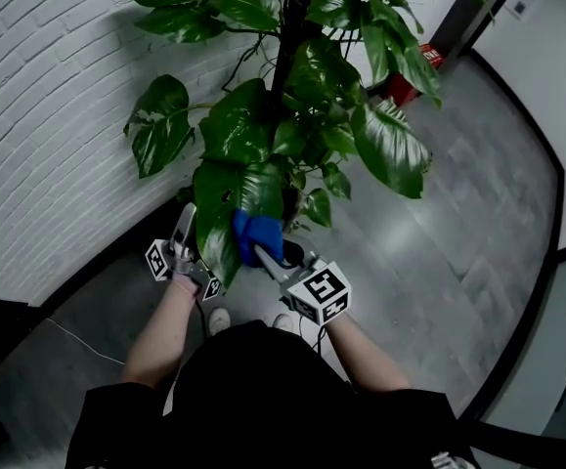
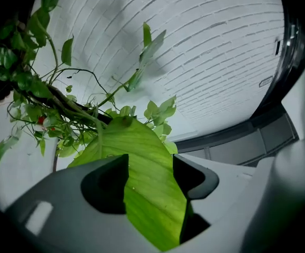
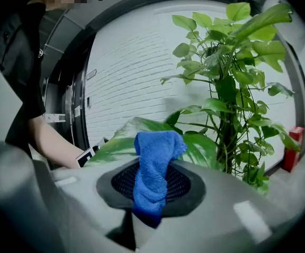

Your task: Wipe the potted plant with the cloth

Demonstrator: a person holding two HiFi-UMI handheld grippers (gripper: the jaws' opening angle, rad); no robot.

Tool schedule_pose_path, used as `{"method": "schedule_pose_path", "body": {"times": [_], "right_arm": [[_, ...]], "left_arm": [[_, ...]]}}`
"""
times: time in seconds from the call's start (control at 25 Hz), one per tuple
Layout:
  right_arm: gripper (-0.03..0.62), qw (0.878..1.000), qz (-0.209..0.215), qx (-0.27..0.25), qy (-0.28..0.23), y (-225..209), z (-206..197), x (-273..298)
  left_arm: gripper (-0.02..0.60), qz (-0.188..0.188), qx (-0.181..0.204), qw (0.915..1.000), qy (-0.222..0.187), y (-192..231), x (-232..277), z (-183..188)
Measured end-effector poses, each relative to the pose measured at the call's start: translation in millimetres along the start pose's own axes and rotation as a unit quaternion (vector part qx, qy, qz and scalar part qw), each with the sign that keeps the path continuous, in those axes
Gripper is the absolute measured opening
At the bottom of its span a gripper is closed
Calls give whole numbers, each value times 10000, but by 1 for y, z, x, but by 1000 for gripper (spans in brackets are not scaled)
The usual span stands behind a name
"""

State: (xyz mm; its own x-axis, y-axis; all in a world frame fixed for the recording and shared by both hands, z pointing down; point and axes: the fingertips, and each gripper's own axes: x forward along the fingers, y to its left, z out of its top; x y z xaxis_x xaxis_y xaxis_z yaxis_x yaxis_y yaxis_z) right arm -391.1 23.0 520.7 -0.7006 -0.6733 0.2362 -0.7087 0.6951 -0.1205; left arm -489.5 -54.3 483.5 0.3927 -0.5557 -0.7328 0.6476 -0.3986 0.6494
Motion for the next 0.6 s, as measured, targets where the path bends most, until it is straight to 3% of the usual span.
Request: {"method": "schedule_pose_path", "body": {"times": [0.16, 0.28, 0.36, 0.48, 0.56, 0.6], "right_arm": [[89, 10000, -23, 3, -29, -2, 0, -3], [89, 10000, -54, -2, -41, -6, 2, -3], [89, 9999, -105, -34, -48, -12, 4, -5], [89, 9994, -306, -76, -133, -32, 11, -10], [89, 9985, -498, -84, -230, -50, 20, -11], [89, 9979, -579, -107, -282, -58, 25, -10]], "left_arm": [[288, 0, 366, 9990, 240, -15, -9, -7], [331, 548, 1019, 9905, 737, -11, -17, -19], [331, 1132, 1635, 9744, 1044, -1, -22, -22], [331, 2062, 2567, 9328, 1467, 20, -33, -20], [297, 2466, 2849, 9107, 1692, 32, -40, -20], [288, 2580, 2878, 9048, 1787, 36, -41, -21]]}}
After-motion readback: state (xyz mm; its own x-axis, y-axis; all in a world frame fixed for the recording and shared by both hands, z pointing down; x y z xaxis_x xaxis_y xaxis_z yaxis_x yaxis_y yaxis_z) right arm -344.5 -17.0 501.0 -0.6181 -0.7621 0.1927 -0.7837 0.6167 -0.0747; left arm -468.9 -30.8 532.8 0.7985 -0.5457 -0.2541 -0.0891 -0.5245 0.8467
